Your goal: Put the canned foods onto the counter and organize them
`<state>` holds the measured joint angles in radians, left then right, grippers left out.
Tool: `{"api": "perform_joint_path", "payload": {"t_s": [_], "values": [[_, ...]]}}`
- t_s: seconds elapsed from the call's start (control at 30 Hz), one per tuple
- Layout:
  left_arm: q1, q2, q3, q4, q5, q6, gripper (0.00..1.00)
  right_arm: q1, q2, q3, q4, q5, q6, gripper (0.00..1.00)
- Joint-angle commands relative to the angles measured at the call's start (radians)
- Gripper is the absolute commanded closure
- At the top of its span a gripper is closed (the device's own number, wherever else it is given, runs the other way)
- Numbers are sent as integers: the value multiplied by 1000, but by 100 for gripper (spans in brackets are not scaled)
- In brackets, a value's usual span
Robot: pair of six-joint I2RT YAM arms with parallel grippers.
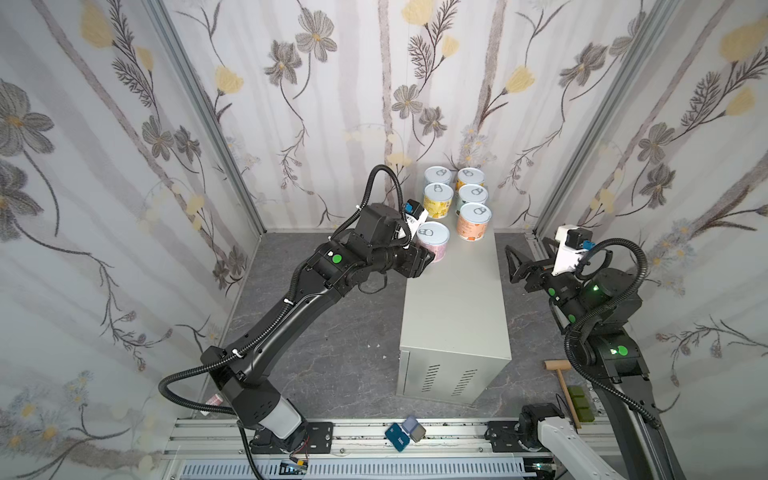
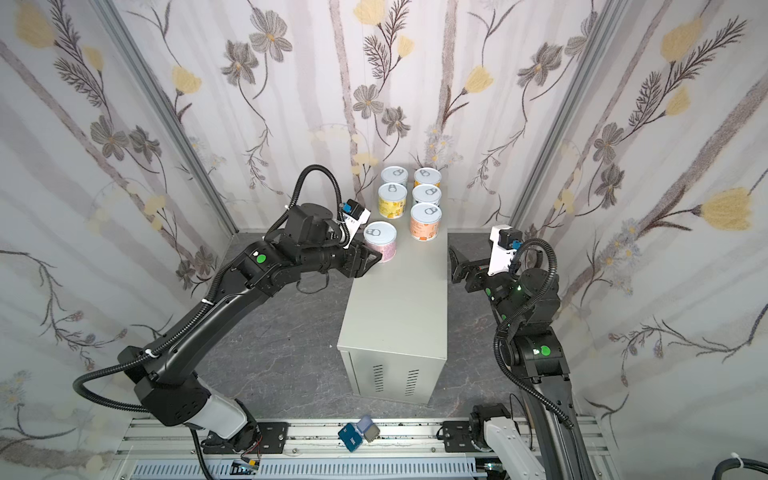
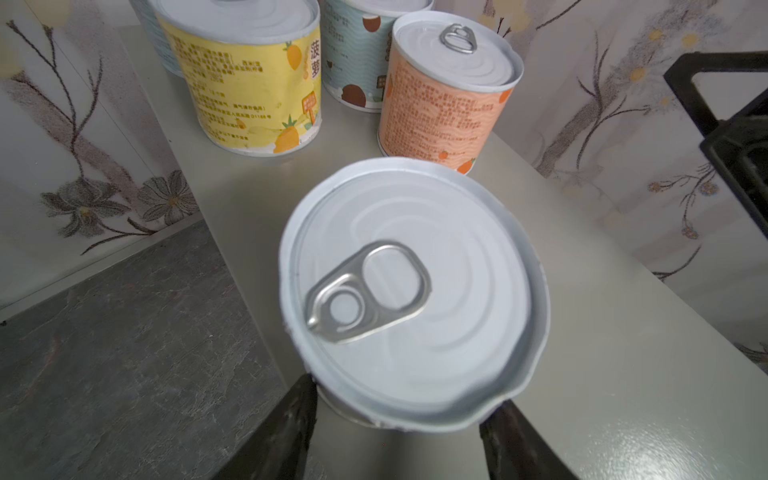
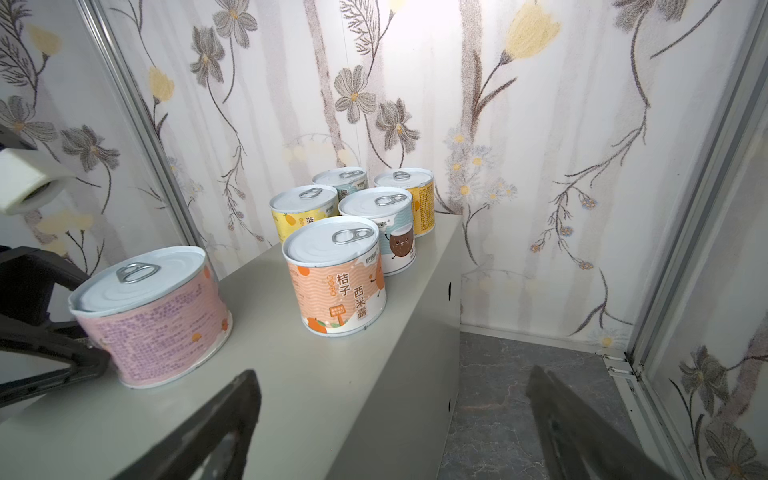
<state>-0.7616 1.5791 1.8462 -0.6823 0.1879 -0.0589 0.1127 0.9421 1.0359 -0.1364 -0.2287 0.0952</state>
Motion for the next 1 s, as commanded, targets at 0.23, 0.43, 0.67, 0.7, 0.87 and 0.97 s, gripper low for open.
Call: {"api": "perform_joint_path", "payload": {"t_s": [0.23, 0.43, 0.67, 0.7, 0.87, 0.97], "values": [[32, 67, 28, 103, 34, -10, 35, 2, 29, 9, 15, 12, -28, 0], [51, 107, 50, 118, 43, -19, 35, 1, 31, 4, 14, 13, -32, 0], [69, 138, 67, 127, 49, -32, 35, 2, 29, 1, 8, 19, -40, 0], [71, 139, 66, 131, 51, -35, 35, 1, 29, 1, 8, 19, -41, 0], [81, 147, 68, 137, 54, -40, 35, 1, 34, 7, 8, 20, -44, 0], [87, 151, 69, 138, 59, -40, 35, 2, 35, 7, 9, 19, -42, 0]]}}
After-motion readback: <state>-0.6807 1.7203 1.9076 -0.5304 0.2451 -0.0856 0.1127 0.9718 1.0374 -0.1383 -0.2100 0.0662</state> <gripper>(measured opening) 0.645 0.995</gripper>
